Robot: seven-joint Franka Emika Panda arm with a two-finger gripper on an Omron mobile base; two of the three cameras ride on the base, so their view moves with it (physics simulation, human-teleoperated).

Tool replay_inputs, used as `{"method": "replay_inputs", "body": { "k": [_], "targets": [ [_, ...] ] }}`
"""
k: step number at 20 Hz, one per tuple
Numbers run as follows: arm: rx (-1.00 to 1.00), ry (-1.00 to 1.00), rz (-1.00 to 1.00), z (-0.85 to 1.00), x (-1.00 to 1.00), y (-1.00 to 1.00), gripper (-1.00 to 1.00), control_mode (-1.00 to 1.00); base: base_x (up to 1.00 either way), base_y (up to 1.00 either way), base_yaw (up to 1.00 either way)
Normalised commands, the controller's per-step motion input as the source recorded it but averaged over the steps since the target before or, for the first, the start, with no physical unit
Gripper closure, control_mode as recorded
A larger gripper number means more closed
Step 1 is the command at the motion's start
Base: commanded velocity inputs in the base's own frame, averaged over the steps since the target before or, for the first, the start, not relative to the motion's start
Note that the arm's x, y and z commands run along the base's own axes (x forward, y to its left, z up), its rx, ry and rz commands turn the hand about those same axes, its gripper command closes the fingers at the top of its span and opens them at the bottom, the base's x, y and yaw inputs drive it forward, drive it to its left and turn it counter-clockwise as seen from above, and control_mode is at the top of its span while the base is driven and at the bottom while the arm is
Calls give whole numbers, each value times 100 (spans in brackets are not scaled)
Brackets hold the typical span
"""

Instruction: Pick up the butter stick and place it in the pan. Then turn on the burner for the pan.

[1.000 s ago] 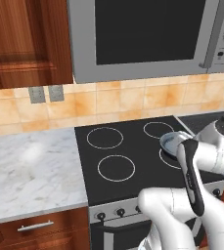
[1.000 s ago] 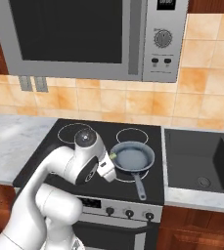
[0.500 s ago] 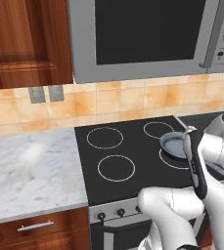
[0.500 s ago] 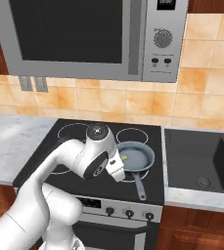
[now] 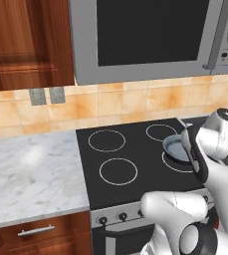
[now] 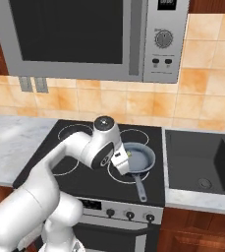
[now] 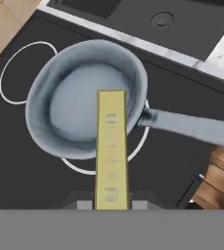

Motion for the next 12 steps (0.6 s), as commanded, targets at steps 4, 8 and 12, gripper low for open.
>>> {"method": "replay_inputs", "body": {
  "k": [4,8,12],
  "targets": [
    [0,4,0,-2,24,-13,100,-100,0,0,0],
    [0,4,0,-13,21,-11,100,-100,0,0,0],
    [0,3,0,-20,23,-9,100,-100,0,0,0]
  ]
}}
